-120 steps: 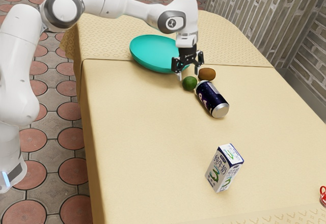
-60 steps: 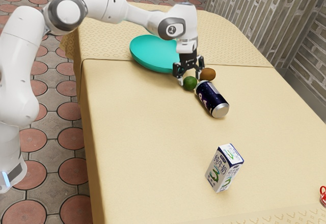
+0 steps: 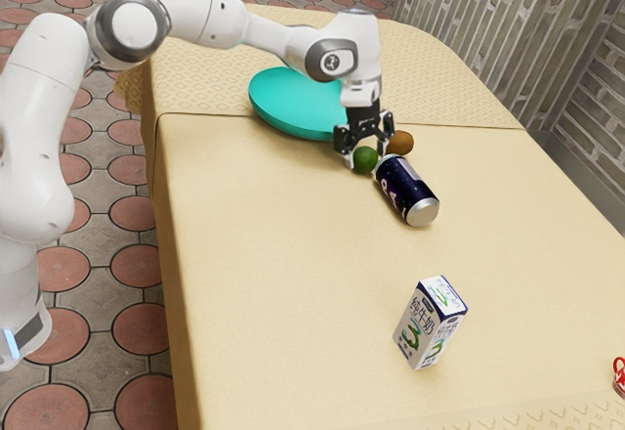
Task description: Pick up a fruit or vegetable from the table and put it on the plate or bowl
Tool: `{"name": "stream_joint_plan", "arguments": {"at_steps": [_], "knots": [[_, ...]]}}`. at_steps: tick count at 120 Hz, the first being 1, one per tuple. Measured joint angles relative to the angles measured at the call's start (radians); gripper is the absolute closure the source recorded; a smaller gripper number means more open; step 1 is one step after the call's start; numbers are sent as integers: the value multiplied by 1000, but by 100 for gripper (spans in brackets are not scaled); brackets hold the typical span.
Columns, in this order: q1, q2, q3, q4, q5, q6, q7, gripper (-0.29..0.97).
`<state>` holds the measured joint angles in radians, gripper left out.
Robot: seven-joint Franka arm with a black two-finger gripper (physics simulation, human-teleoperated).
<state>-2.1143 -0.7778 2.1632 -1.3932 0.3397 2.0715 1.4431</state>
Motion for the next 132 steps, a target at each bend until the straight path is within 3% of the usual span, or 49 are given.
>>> {"name": "stream_joint_plan", "arguments": {"at_steps": [132], "knots": [[-7,3,-9,27,-2,24,-5,26]]}}
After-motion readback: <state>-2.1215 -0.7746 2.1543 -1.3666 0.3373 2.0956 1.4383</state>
